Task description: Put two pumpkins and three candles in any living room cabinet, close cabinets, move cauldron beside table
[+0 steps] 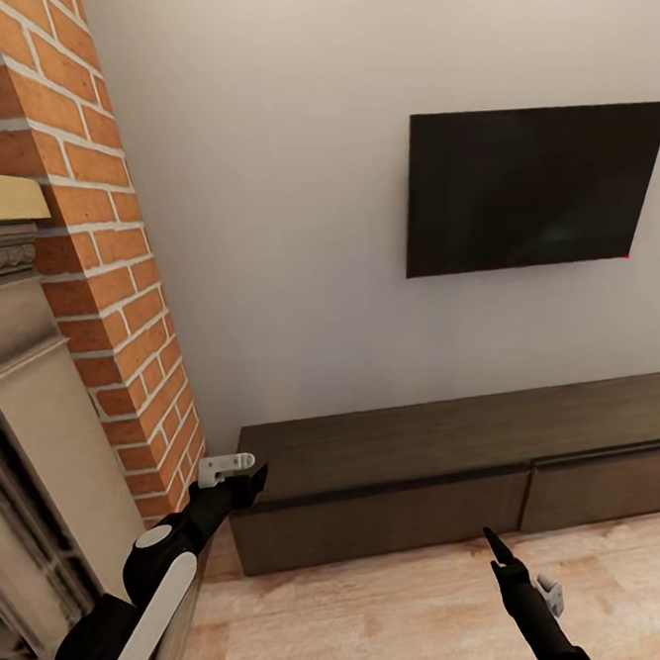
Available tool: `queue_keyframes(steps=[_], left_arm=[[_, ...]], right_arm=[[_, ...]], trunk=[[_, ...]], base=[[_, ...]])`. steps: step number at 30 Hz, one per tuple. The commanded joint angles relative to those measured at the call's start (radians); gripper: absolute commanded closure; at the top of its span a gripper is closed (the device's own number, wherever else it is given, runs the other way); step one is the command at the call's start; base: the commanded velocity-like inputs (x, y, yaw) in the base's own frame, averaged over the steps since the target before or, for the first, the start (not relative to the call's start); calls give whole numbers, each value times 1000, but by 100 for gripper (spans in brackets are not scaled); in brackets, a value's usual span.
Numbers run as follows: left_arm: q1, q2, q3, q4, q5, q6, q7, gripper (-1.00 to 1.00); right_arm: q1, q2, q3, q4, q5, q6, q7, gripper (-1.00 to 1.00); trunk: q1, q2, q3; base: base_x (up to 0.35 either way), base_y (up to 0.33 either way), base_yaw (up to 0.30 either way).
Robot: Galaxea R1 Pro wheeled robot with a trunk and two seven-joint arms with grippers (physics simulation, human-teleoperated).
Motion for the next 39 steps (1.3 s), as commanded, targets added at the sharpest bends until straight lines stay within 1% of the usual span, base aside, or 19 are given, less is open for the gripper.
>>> queue_keyframes(steps=[1, 22, 23, 25, 26, 27, 29, 30, 32, 33, 36, 37, 39], left_arm=[[-1, 1, -2, -1, 10, 1, 10, -100], [-1, 1, -2, -2, 11, 2, 8, -100], [-2, 1, -2, -2, 11, 4, 7, -100], [-4, 2, -1, -2, 11, 14, -22, -100], [-5, 2, -1, -2, 11, 20, -44, -100], [-6, 3, 0, -3, 11, 42, -100, -100], [-9, 3, 3, -3, 11, 86, -178, -100], [-10, 3, 5, -3, 11, 137, -263, -100], [-11, 3, 7, -3, 11, 187, -360, -100], [-12, 4, 12, -3, 11, 225, -456, -100], [-13, 10, 43, -3, 11, 267, -580, -100], [-13, 15, 75, -3, 11, 296, -646, -100], [-13, 18, 100, -3, 11, 326, -704, -100]], right_arm=[[0, 0, 6, 1, -8, -1, 3, -100], [1, 0, -2, 3, -11, -1, 2, -100], [1, 0, -2, 3, -11, -1, 2, -100], [1, 0, -1, 3, -11, -1, 2, -100], [1, 0, -1, 3, -11, -1, 1, -100], [1, 0, -1, 3, -10, -1, 1, -100], [1, 0, -1, 3, -10, -1, 1, -100], [1, 0, -1, 3, -9, -1, 1, -100], [1, 0, -1, 3, -9, -1, 1, -100], [1, -1, -1, 3, -8, -1, 0, -100], [1, -1, 0, 3, -7, -1, 1, -100], [1, -1, -1, 3, -6, -1, 0, -100], [1, -1, 0, 3, -6, -1, 0, -100]], trunk=[[4, -8, -4], [84, -155, -70], [88, -162, -73], [88, -162, -73], [88, -162, -73], [88, -162, -73], [88, -162, -73], [88, -162, -73], [88, -162, -73], [88, -162, -73], [88, -162, -73], [88, -162, -73], [88, -162, -73]], base=[[0, 0, 0], [0, 0, 0], [0, 0, 0], [0, 0, 0], [0, 0, 0], [0, 0, 0], [0, 0, 0], [0, 0, 0], [0, 0, 0], [0, 0, 0], [0, 0, 0], [0, 0, 0], [0, 0, 0]])
